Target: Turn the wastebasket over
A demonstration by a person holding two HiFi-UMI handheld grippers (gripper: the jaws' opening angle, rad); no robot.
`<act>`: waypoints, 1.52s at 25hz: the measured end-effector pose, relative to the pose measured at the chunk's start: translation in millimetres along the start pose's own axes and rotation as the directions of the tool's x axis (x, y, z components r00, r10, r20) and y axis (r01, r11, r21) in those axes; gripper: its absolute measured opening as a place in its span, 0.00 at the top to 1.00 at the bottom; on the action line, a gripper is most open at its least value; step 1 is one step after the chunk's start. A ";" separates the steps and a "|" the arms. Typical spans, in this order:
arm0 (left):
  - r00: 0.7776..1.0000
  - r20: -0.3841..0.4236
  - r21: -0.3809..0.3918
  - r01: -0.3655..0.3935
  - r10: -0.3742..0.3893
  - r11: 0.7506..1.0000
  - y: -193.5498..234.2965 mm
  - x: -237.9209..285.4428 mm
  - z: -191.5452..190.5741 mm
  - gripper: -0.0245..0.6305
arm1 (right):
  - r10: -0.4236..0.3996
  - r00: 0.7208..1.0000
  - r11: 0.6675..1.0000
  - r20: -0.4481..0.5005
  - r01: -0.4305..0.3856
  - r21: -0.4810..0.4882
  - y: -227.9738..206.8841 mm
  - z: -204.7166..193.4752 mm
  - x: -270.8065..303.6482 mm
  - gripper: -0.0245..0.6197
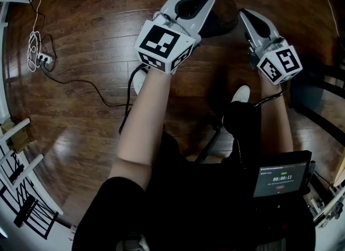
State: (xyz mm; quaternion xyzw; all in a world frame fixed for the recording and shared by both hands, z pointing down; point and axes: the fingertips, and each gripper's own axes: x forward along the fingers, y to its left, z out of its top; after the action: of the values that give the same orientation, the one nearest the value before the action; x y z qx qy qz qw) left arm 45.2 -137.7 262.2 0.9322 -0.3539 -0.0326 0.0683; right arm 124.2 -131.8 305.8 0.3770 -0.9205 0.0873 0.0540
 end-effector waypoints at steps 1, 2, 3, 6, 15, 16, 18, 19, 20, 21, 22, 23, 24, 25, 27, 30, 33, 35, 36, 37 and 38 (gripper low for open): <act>1.000 -0.007 0.001 0.005 -0.005 1.000 -1.6 0.8 -3.8 0.96 | -0.021 0.999 1.000 0.039 0.022 -0.013 1.4 13.8 -9.5 0.95; 1.000 -0.014 0.005 0.010 -0.010 1.000 -3.9 1.7 -7.4 0.96 | -0.037 0.996 0.999 0.078 0.039 -0.023 3.5 25.4 -19.4 0.95; 1.000 -0.021 0.009 0.015 -0.015 1.000 -6.9 2.9 -10.1 0.96 | -0.043 0.993 0.998 0.108 0.047 -0.040 5.9 33.4 -28.4 0.95; 0.999 -0.029 0.011 0.033 -0.033 0.999 -16.6 9.9 -11.9 0.96 | -0.020 0.989 0.997 0.149 0.031 -0.070 4.4 39.1 -40.7 0.95; 0.998 -0.031 0.028 0.050 -0.049 0.998 -27.4 26.9 -18.2 0.96 | 0.069 0.983 0.990 0.169 -0.047 -0.131 -7.4 44.4 -18.1 0.95; 0.998 -0.026 0.032 0.050 -0.049 0.998 -27.1 26.9 -16.8 0.96 | 0.079 0.983 0.989 0.164 -0.057 -0.138 -6.0 42.8 -16.3 0.95; 0.999 -0.017 0.032 0.043 -0.043 0.999 -25.5 26.6 -14.7 0.96 | 0.097 0.982 0.987 0.161 -0.074 -0.141 -3.1 40.2 -13.9 0.95; 0.999 -0.015 0.030 0.041 -0.040 0.999 -24.7 26.9 -14.8 0.96 | 0.103 0.982 0.986 0.158 -0.080 -0.143 -2.1 38.6 -12.9 0.95; 0.999 -0.014 0.028 0.040 -0.039 0.999 -24.1 27.5 -15.5 0.96 | 0.107 0.982 0.986 0.155 -0.084 -0.145 -1.7 36.7 -11.6 0.95; 0.999 -0.013 0.029 0.040 -0.040 0.999 -23.9 28.6 -16.5 0.96 | 0.109 0.982 0.986 0.151 -0.087 -0.145 -2.0 34.4 -10.0 0.95; 0.999 -0.013 0.030 0.042 -0.042 0.999 -24.0 29.7 -17.3 0.96 | 0.110 0.983 0.986 0.149 -0.089 -0.143 -2.6 32.0 -8.3 0.95; 0.999 -0.013 0.032 0.044 -0.043 0.999 -24.2 30.7 -17.8 0.96 | 0.111 0.983 0.986 0.148 -0.091 -0.138 -3.4 29.8 -6.6 0.95; 0.999 -0.015 0.030 0.043 -0.043 0.999 -24.3 31.5 -18.0 0.96 | 0.112 0.983 0.987 0.148 -0.092 -0.134 -4.3 27.6 -5.0 0.95; 0.999 -0.020 0.024 0.040 -0.040 0.999 -24.3 32.2 -17.9 0.96 | 0.112 0.983 0.987 0.147 -0.093 -0.131 -5.1 25.5 -3.7 0.95; 0.999 -0.029 0.014 0.036 -0.035 0.999 -24.1 33.5 -18.2 0.96 | 0.113 0.983 0.987 0.144 -0.095 -0.129 -6.8 21.6 -1.1 0.95; 0.999 -0.027 0.022 0.045 -0.044 0.999 -24.6 33.5 -20.7 0.96 | 0.116 0.982 0.988 0.146 -0.098 -0.123 -8.1 18.6 1.7 0.95; 0.999 -0.046 0.021 0.030 -0.029 0.999 -20.0 30.6 -19.6 0.96 | 0.117 0.980 0.989 0.159 -0.101 -0.106 -11.1 17.1 5.2 0.95; 0.999 -0.045 0.019 0.022 -0.021 1.000 -15.4 30.0 -20.0 0.96 | 0.119 0.979 0.990 0.166 -0.105 -0.091 -14.1 17.6 7.6 0.95; 0.999 -0.044 0.018 0.020 -0.019 1.000 -13.6 29.8 -20.3 0.96 | 0.121 0.978 0.990 0.169 -0.107 -0.088 -14.9 18.3 8.2 0.95; 0.999 -0.043 0.016 0.018 -0.017 1.000 -12.3 29.5 -20.7 0.96 | 0.123 0.977 0.990 0.174 -0.109 -0.086 -15.1 19.2 8.2 0.95; 0.999 -0.042 0.015 0.015 -0.014 1.000 -11.5 29.2 -21.4 0.96 | 0.124 0.976 0.990 0.179 -0.111 -0.084 -14.8 20.3 7.8 0.95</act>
State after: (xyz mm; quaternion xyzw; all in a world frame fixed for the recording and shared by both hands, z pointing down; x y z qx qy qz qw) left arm 76.9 -146.4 281.2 0.9358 -0.3458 -0.0107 0.0686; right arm 128.4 -151.6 289.0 0.3260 -0.9448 0.0215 -0.0224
